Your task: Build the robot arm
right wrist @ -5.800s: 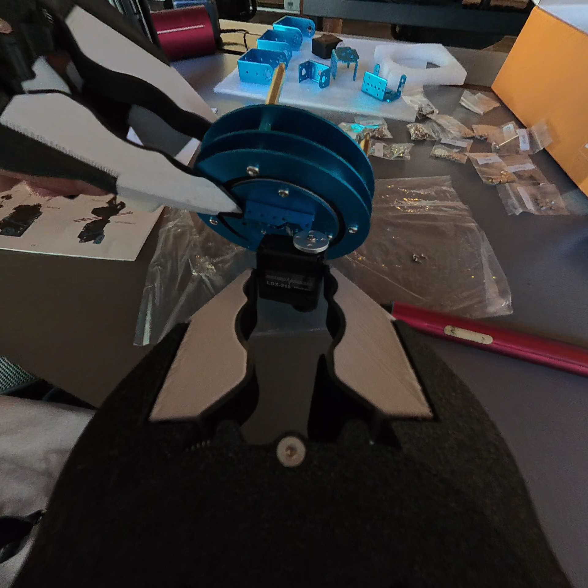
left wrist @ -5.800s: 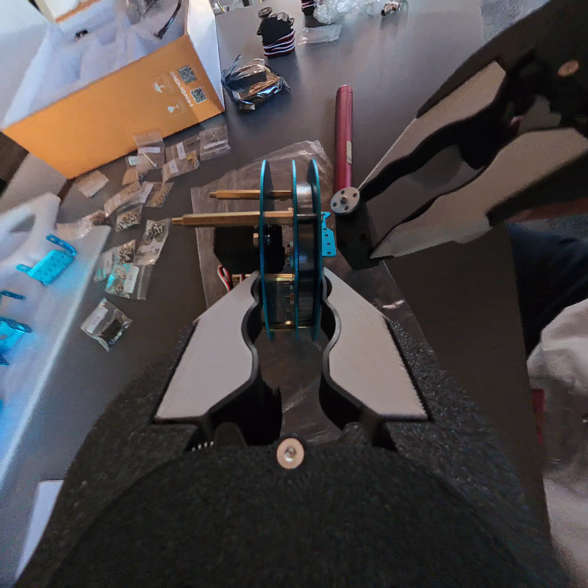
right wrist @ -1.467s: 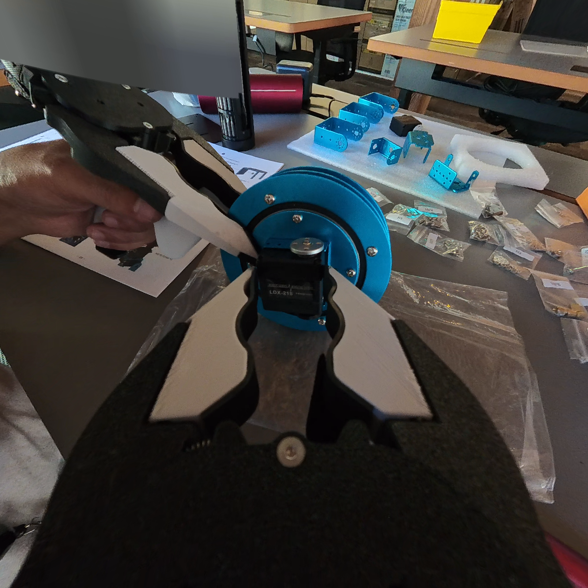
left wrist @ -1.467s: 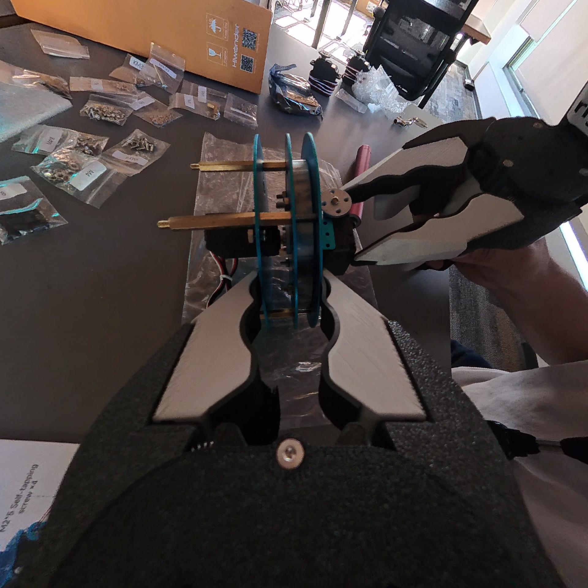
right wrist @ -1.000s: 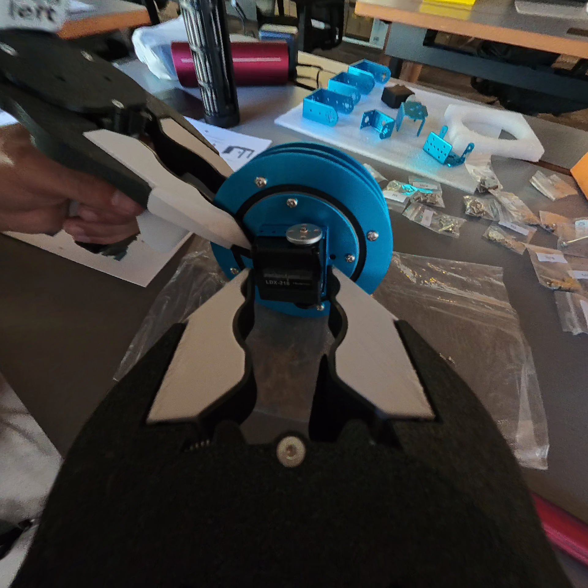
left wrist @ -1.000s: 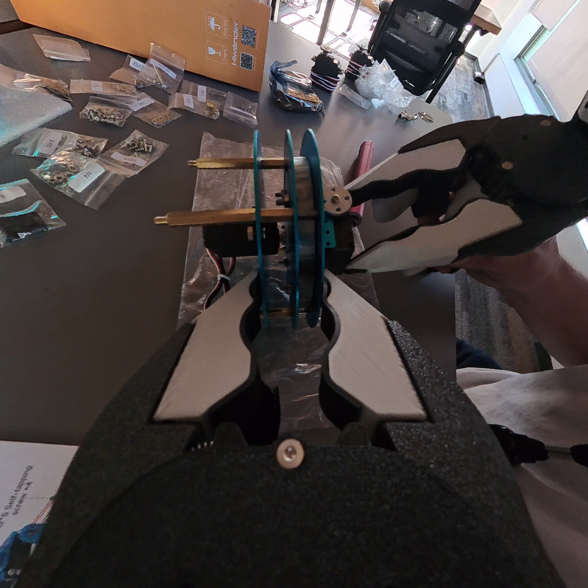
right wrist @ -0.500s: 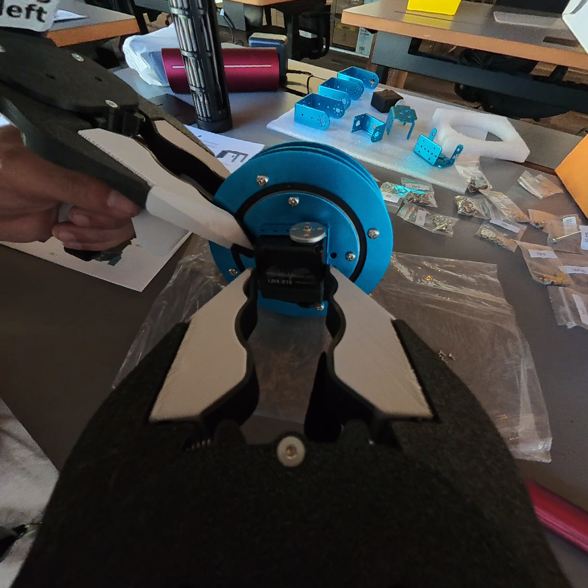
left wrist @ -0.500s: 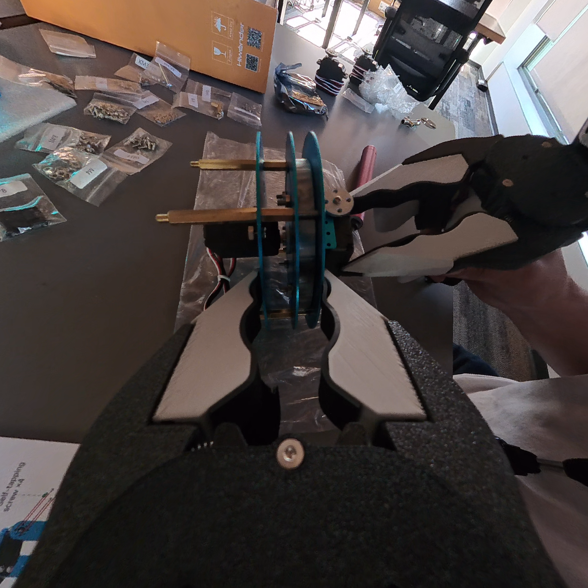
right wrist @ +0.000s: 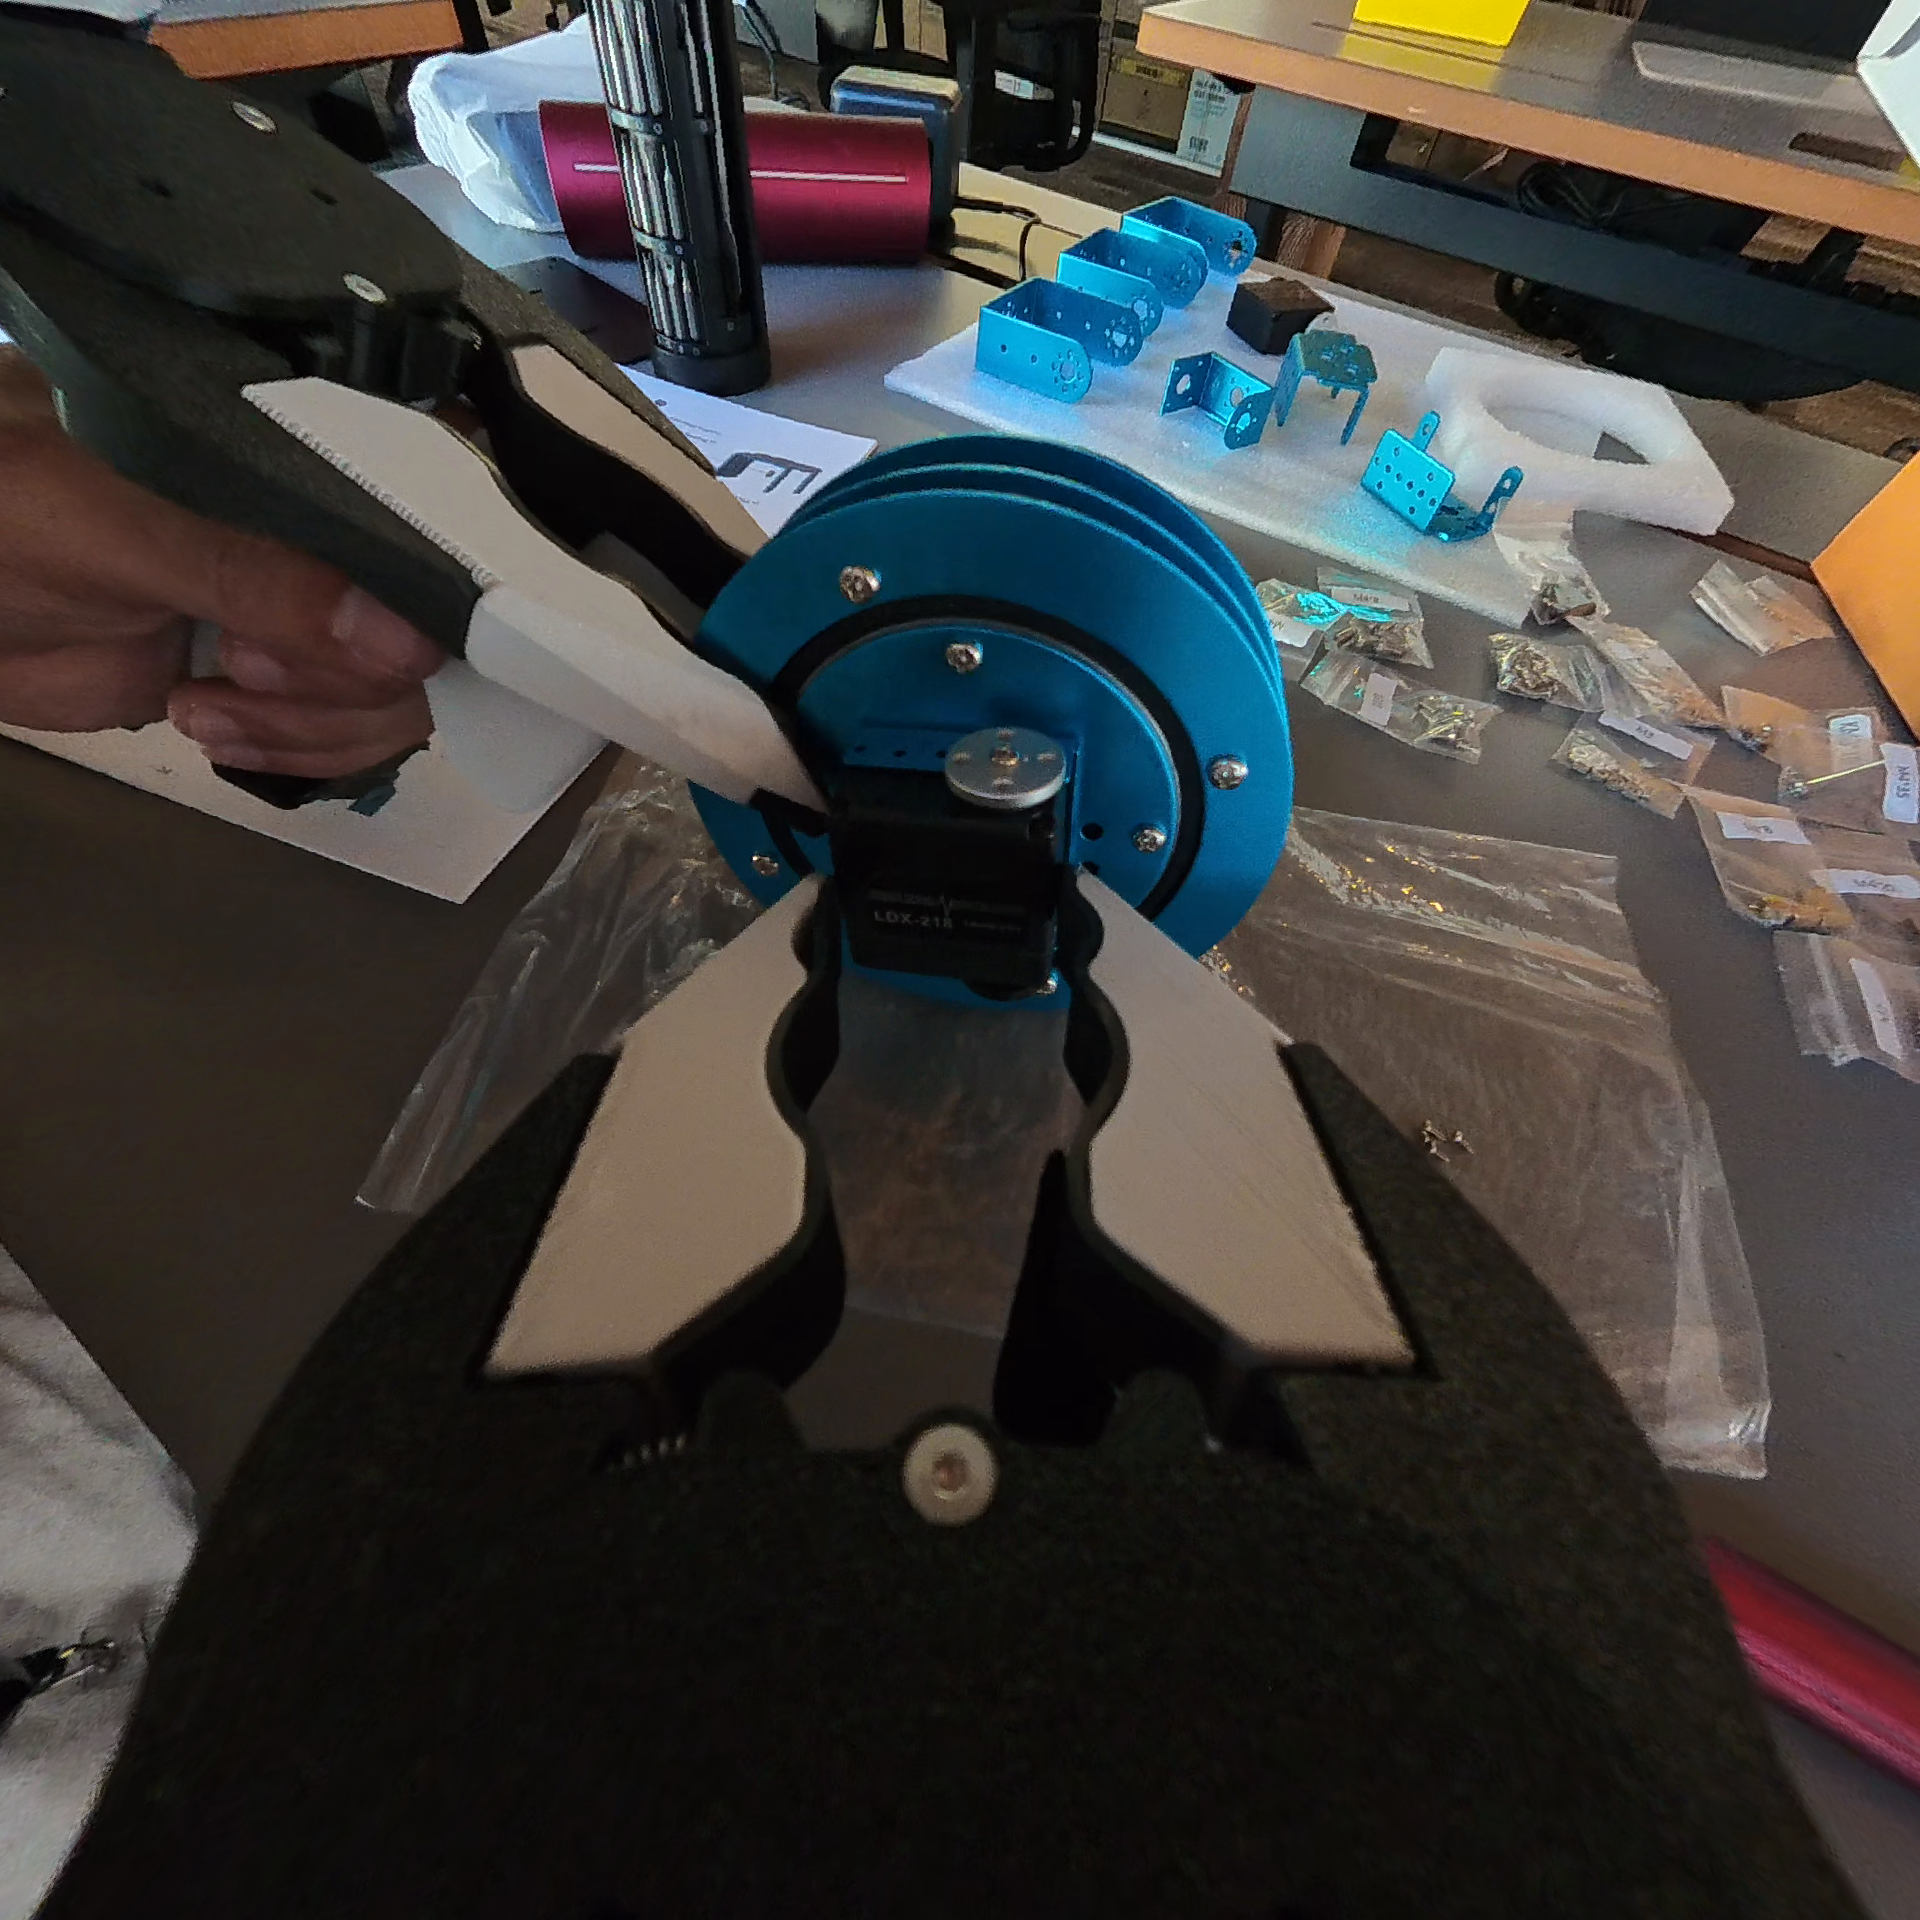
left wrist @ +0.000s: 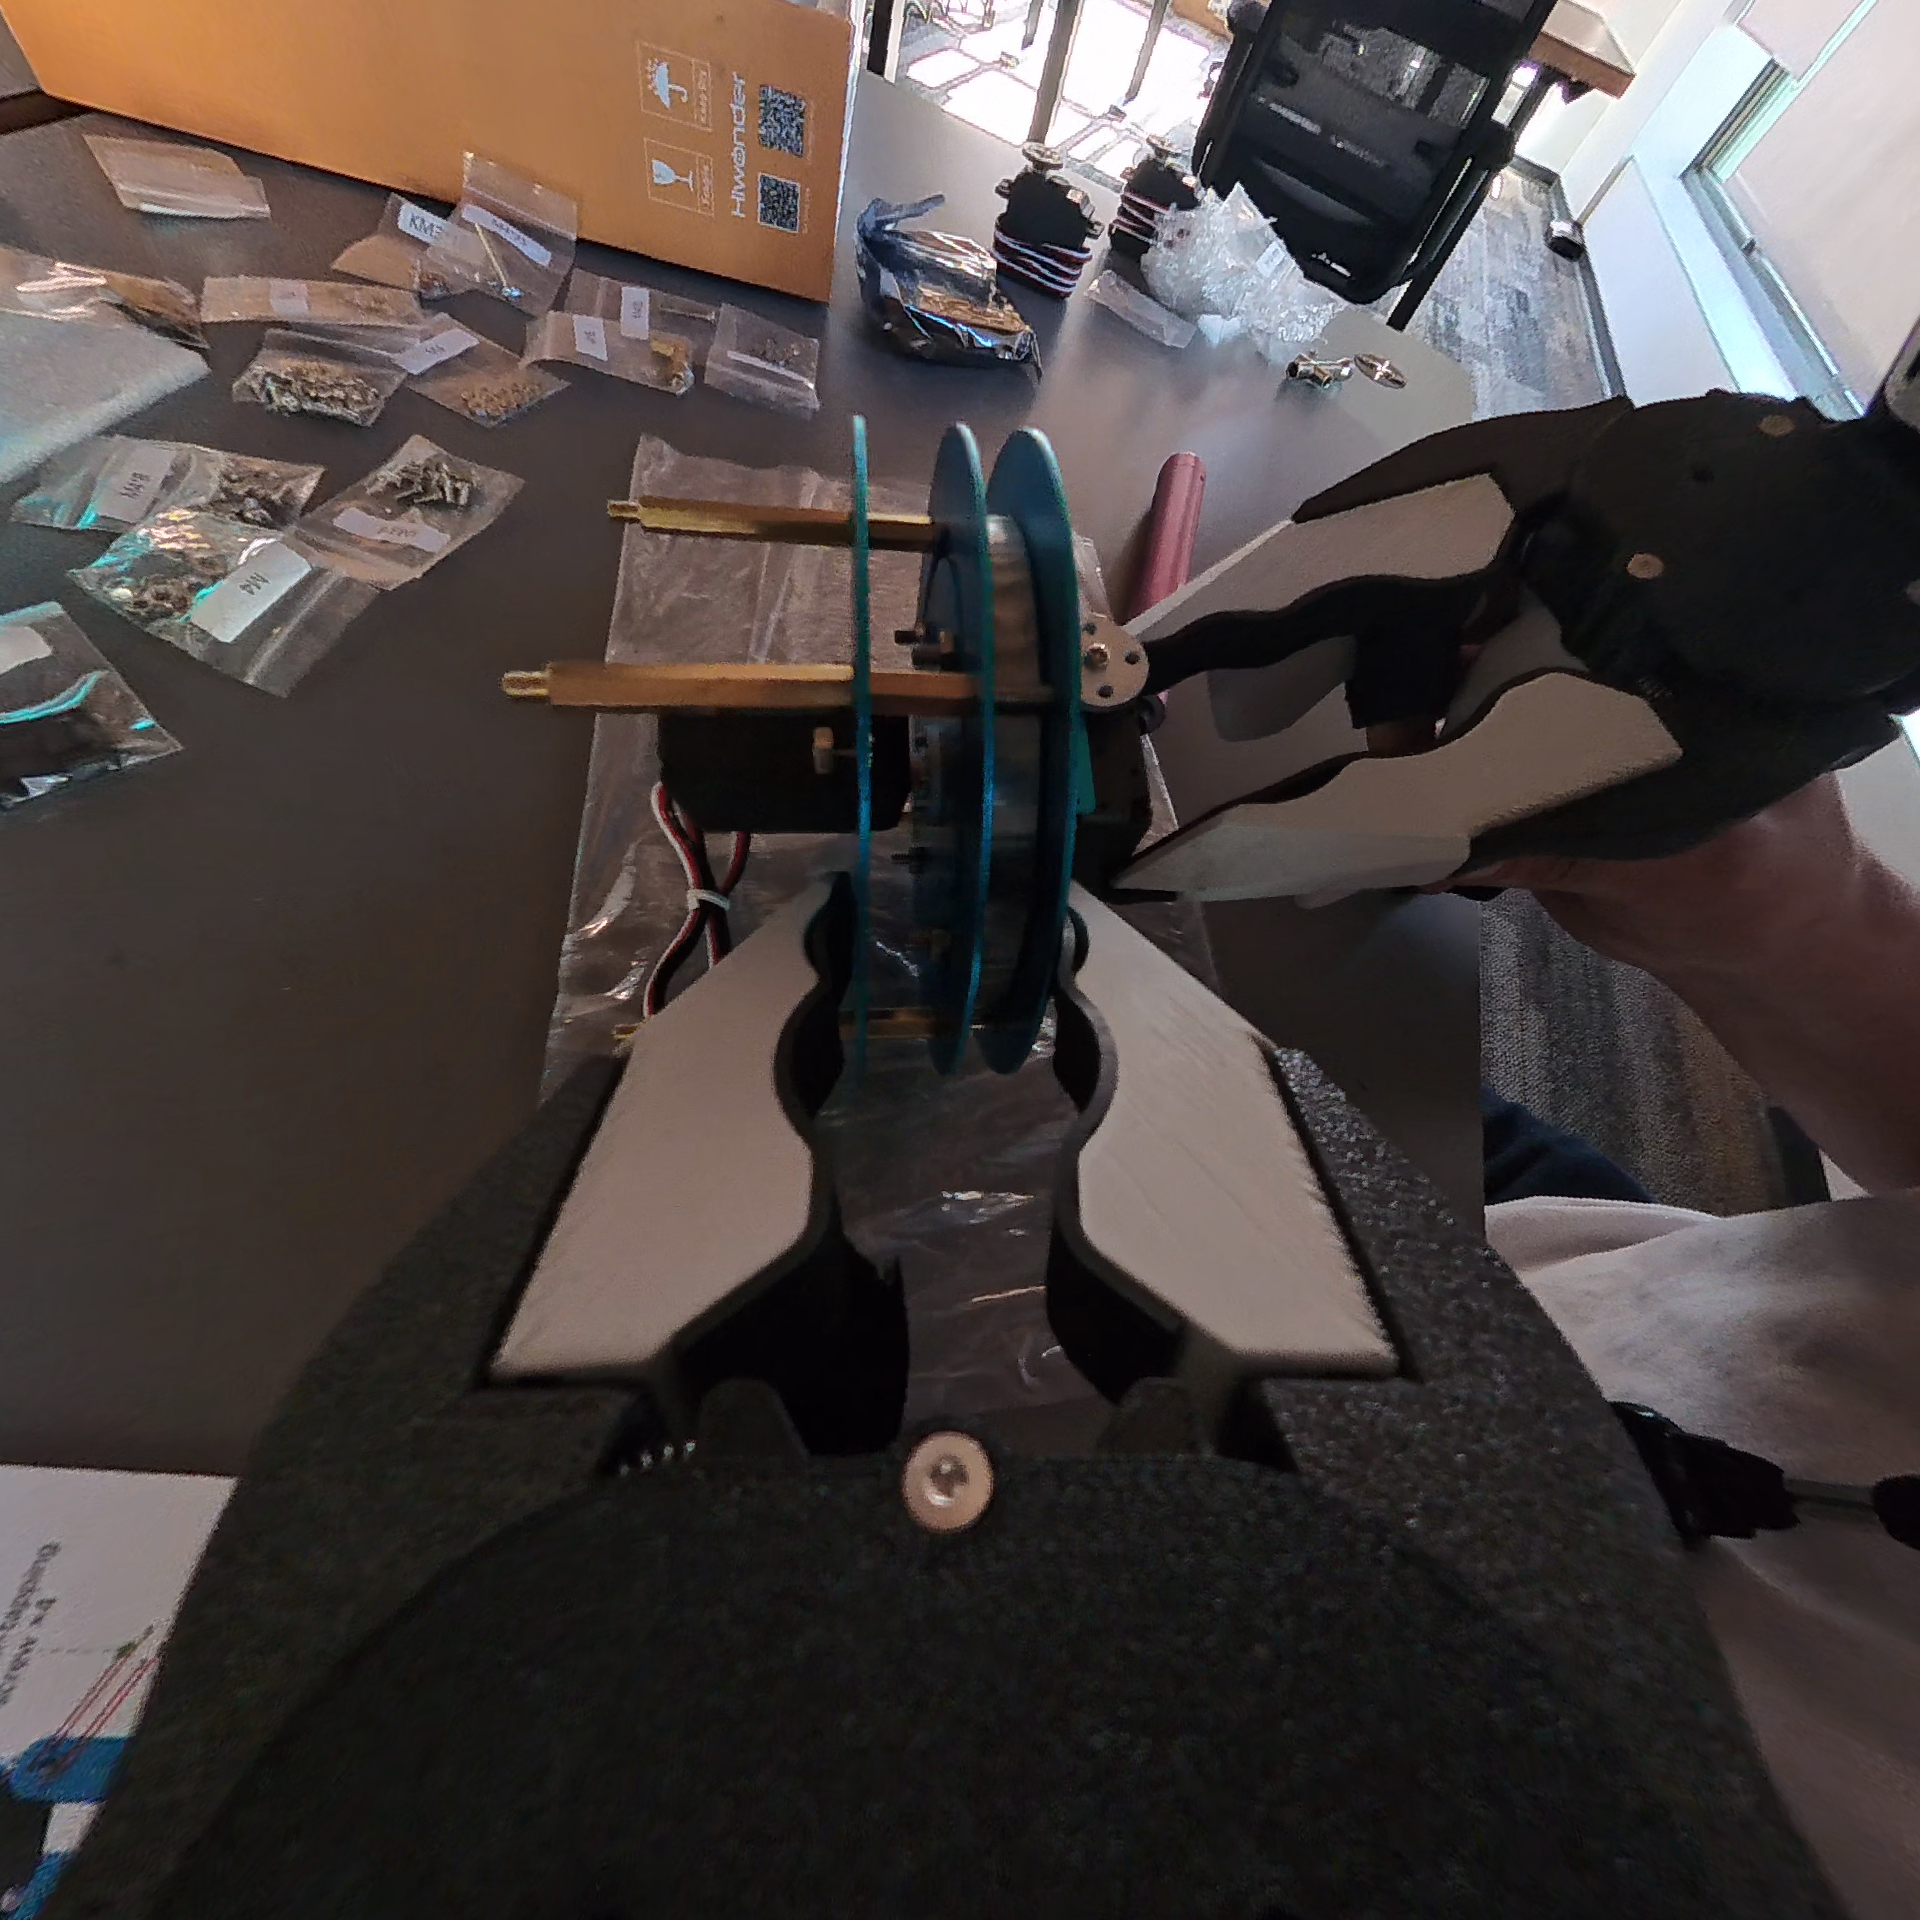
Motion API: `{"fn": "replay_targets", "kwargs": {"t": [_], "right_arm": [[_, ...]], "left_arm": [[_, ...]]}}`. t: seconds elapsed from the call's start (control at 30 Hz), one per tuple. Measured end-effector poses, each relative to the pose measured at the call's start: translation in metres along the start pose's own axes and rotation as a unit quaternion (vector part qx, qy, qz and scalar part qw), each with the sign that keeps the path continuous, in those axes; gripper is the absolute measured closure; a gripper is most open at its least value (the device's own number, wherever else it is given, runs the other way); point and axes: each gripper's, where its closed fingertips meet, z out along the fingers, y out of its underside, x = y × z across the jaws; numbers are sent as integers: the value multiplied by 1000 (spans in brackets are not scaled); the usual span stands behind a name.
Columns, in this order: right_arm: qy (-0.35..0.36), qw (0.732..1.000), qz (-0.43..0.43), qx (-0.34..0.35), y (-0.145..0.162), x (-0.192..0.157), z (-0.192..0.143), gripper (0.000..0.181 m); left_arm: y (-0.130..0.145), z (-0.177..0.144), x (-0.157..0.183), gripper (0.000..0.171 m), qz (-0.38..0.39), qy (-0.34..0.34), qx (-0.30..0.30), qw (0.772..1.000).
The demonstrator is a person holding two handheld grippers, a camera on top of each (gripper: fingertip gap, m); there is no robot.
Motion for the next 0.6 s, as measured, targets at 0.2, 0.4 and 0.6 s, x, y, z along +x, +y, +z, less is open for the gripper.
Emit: {"fn": "replay_targets", "kwargs": {"t": [0.2,0.4,0.6], "right_arm": [[7,1000,-11,2,-1,1,1,141],[-10,1000,-14,8,-4,-1,3,142],[-16,1000,-15,11,-6,0,4,141]], "left_arm": [[-1,0,-2,125,-1,-3,3,1000],[-5,-3,-4,136,-25,12,17,999],[-5,-4,-7,137,-30,18,17,999]]}}
